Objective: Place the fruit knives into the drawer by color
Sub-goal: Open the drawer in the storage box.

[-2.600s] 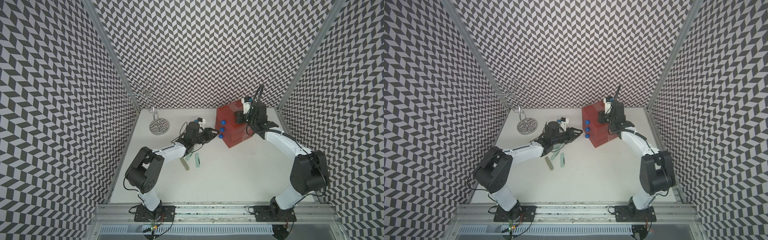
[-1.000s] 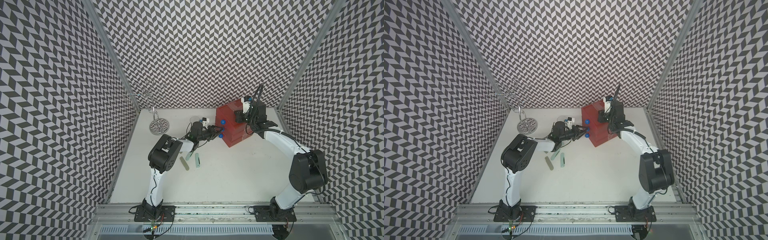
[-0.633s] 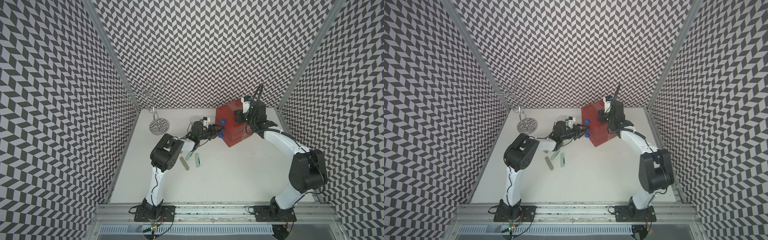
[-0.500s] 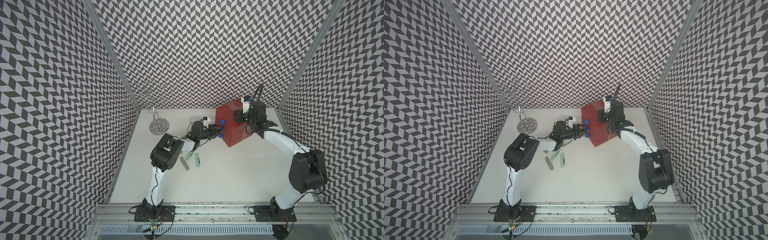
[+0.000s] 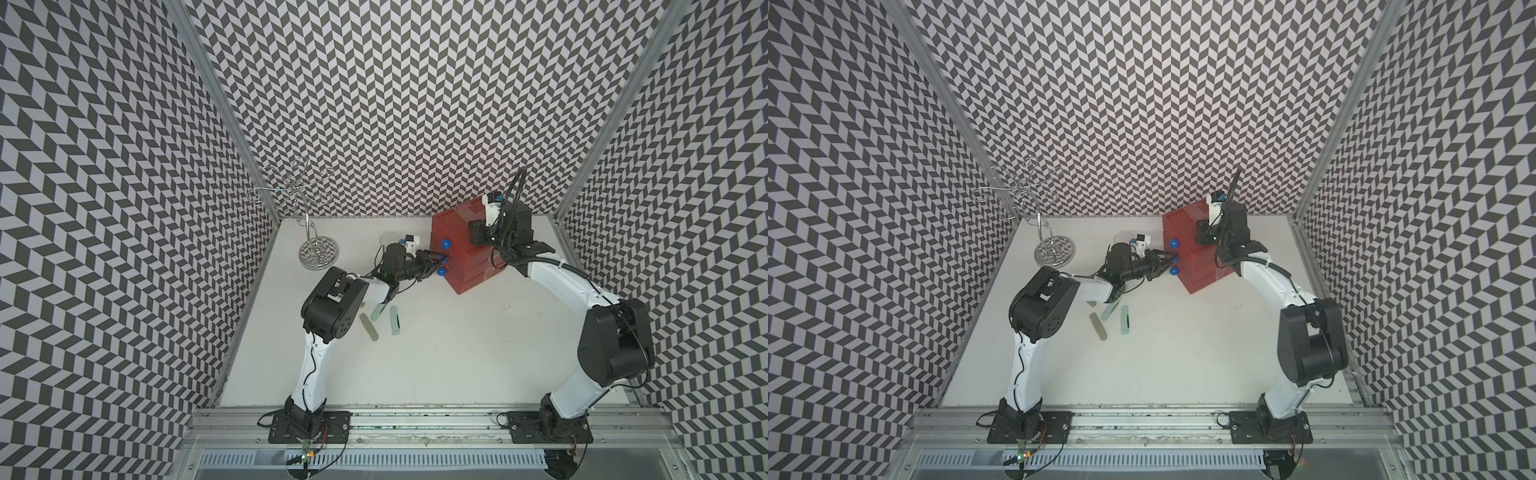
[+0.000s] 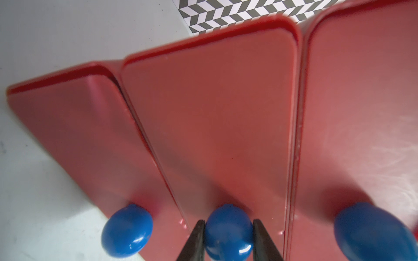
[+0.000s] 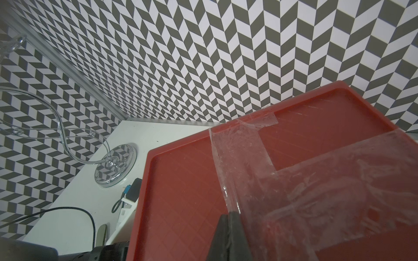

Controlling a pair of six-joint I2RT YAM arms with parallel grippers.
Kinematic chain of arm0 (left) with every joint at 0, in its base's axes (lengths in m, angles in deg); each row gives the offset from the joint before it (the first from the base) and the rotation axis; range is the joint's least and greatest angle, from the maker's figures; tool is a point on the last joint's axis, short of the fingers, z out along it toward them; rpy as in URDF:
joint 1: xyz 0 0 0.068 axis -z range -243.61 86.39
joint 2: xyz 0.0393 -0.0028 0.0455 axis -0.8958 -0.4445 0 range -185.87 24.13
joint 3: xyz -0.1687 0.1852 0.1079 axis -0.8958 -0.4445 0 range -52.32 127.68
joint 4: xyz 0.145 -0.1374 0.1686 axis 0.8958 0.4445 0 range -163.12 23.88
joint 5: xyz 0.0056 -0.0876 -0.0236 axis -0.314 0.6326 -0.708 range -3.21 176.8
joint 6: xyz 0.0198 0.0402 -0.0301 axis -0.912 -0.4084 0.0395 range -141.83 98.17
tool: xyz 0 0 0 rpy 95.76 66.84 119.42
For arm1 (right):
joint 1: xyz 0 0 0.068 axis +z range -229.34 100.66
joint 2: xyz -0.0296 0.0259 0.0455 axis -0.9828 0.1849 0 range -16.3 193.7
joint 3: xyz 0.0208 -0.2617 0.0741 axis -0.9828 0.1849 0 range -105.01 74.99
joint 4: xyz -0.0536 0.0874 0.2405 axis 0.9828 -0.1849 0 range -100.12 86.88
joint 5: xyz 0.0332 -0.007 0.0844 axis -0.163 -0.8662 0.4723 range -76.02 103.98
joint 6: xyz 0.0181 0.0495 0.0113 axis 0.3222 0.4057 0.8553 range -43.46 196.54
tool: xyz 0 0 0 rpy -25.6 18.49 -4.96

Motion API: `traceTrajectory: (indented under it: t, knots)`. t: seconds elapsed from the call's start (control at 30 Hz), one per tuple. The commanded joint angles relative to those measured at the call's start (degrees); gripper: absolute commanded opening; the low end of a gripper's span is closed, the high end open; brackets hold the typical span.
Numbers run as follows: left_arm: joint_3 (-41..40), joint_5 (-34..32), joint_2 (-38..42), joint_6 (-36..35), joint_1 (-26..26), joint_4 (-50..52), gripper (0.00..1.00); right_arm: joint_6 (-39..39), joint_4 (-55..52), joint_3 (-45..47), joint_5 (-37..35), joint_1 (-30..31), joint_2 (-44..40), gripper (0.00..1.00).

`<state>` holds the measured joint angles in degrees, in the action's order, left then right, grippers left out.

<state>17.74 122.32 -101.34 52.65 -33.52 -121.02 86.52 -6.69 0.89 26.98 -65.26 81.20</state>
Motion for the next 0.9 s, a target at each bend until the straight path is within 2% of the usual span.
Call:
traceTrajectory:
  t: [0.0, 0.87]
  knots:
    - [-1.73, 0.77, 2.04, -1.03, -0.73, -2.04, 0.30, 1.36, -18.05, 6.52, 0.80, 0.27, 9.57, 0.00]
    - [-18.94, 0.38, 14.44, -6.09, -5.12, 0.97, 0.29, 1.40, -17.91, 6.70, 0.26, 0.33, 9.50, 0.00]
